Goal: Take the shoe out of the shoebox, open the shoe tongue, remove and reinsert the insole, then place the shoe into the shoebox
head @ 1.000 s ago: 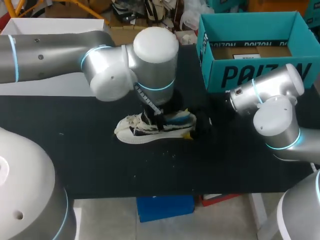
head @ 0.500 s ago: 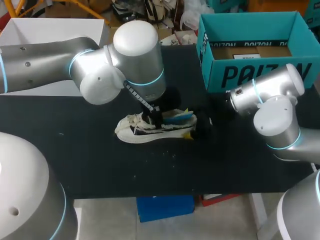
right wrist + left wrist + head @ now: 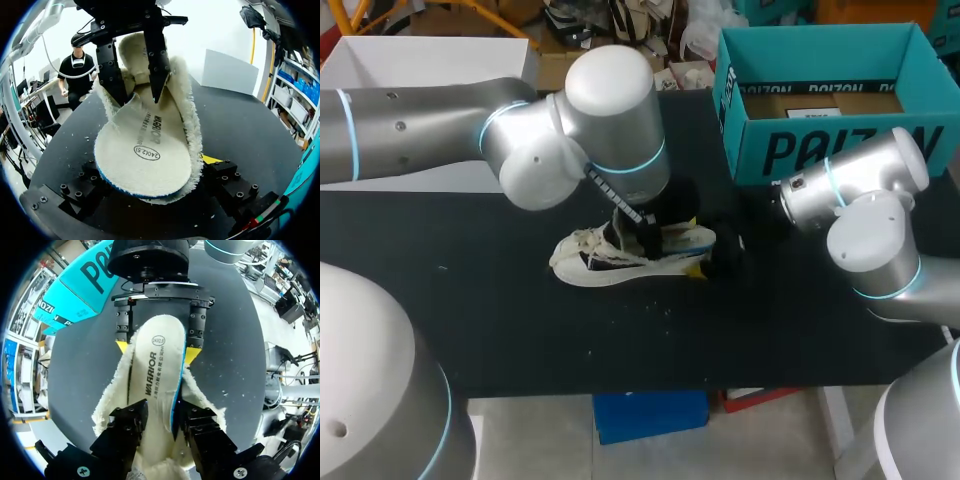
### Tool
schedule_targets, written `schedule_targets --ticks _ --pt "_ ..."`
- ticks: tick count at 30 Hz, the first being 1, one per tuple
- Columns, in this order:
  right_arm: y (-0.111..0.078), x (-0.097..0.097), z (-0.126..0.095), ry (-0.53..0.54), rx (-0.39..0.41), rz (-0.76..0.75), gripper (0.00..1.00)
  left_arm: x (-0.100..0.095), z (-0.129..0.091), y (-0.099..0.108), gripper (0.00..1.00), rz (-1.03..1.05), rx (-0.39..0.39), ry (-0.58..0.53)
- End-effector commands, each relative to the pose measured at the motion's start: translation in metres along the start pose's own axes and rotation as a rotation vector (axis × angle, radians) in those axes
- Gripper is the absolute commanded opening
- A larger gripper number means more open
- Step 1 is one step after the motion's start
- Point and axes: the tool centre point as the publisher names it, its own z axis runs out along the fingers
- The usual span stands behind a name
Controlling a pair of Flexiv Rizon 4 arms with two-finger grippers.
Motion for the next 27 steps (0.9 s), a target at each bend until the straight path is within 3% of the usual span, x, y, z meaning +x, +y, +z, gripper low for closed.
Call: schedule_targets --ticks 1,23,24,25,26,27 --pt "0.000 -0.001 0.000 0.000 0.002 0.001 0.00 0.000 0.008 -0.004 0.39 0.015 0.000 -0.016" --pt "0.000 -0.001 0.000 0.000 0.002 0.001 0.00 -0.006 0.018 -0.032 0.39 0.069 0.030 -0.104" --pt "0.000 -0.001 0.000 0.000 0.002 0.001 0.00 -0.007 0.017 -0.033 0.37 0.069 0.032 -0.106" --pt "0.000 -0.001 0.000 0.000 0.002 0.001 0.00 -0.007 0.015 -0.033 0.14 0.068 0.034 -0.108" --pt "0.000 -0.001 0.000 0.000 0.002 0.001 0.00 -0.007 0.015 -0.033 0.00 0.068 0.035 -0.109" --pt "0.000 -0.001 0.000 0.000 0.002 0.001 0.00 -0.007 0.015 -0.033 0.00 0.070 0.032 -0.112"
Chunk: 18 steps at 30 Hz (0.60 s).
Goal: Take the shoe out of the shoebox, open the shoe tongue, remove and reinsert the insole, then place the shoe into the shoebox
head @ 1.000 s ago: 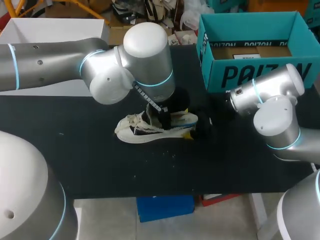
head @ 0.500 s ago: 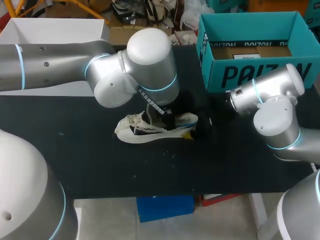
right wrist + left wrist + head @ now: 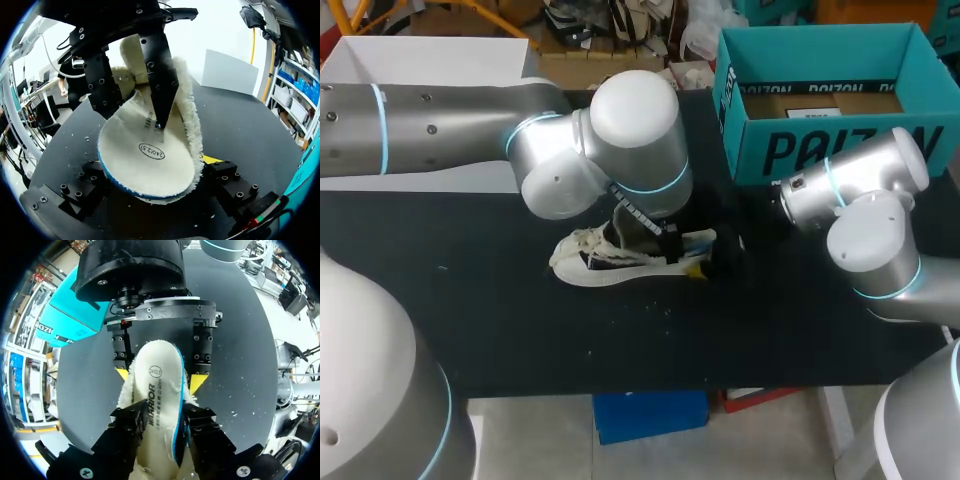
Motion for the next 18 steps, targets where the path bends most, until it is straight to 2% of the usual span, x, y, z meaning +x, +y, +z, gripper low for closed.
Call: schedule_targets --ticks 1,4,8,14,18 --pt "0.000 -0.001 0.000 0.000 0.002 0.001 0.00 0.001 0.002 0.001 0.00 0.004 -0.003 -0.005" --pt "0.000 -0.001 0.000 0.000 0.002 0.001 0.00 0.001 0.003 0.001 0.00 -0.001 -0.008 -0.004" --pt "0.000 -0.001 0.000 0.000 0.002 0.001 0.00 0.006 -0.011 -0.001 0.00 0.017 0.003 -0.010" --pt "0.000 -0.001 0.000 0.000 0.002 0.001 0.00 0.025 -0.051 0.013 0.00 0.013 0.077 0.015" --pt "0.000 -0.001 0.000 0.000 0.002 0.001 0.00 0.033 -0.084 0.018 0.00 0.000 0.169 0.059"
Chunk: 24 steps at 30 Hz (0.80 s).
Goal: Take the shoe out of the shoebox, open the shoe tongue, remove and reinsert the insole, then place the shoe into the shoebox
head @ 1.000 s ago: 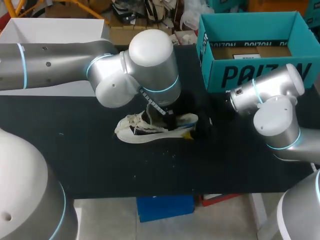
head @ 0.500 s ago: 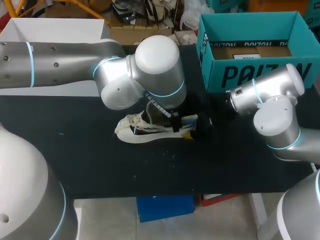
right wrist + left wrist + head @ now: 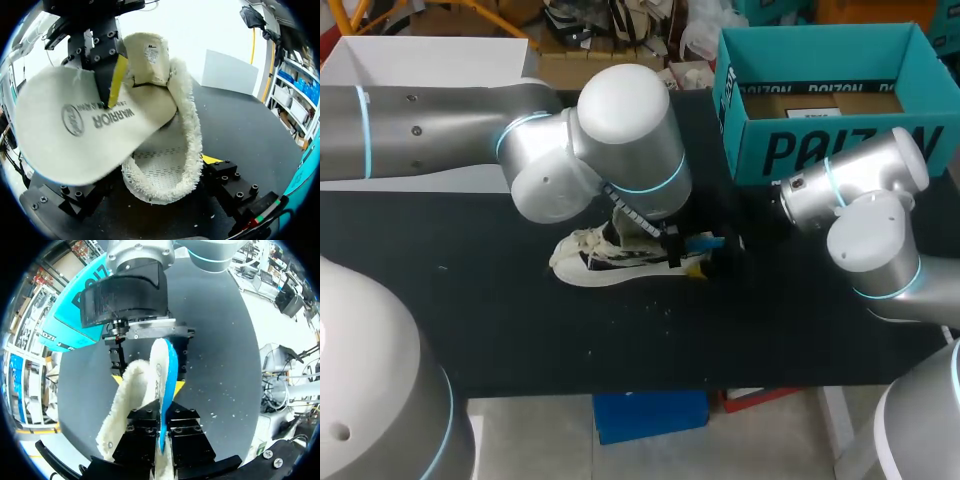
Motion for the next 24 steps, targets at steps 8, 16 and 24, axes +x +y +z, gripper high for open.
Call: schedule_targets --ticks 8,16,24 --pt "0.000 -0.001 0.000 -0.001 0.003 0.001 0.00 0.017 -0.105 0.000 0.00 0.022 0.289 0.093" --pt "0.000 -0.001 0.000 -0.001 0.003 0.001 0.00 0.021 -0.164 -0.034 0.00 0.023 0.524 0.162" --pt "0.000 -0.001 0.000 -0.001 0.003 0.001 0.00 0.009 -0.220 -0.051 0.00 0.069 0.805 0.360"
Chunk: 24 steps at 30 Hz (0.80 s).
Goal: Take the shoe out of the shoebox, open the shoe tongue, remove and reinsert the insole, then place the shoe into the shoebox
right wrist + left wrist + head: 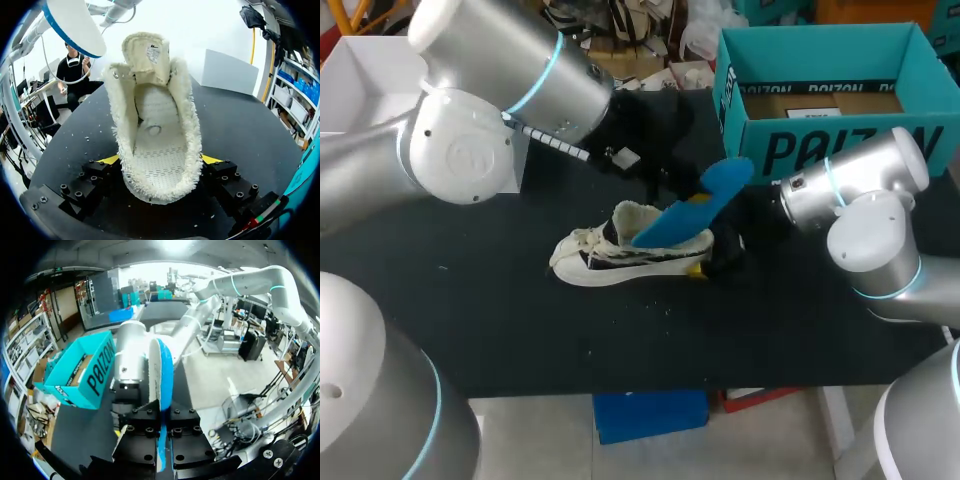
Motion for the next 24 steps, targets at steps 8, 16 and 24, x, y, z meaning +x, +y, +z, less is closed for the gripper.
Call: schedule_targets --ticks 8,16,24 --pt "0.000 -0.001 0.000 -0.001 0.002 0.001 0.00 -0.005 -0.038 -0.002 0.00 0.025 0.209 0.141" --pt "0.000 -0.001 0.000 -0.001 0.002 0.001 0.00 -0.005 -0.038 -0.002 0.00 0.025 0.209 0.141" --pt "0.000 -0.001 0.000 -0.001 0.002 0.001 0.00 0.009 -0.061 -0.014 0.00 -0.132 0.442 0.184"
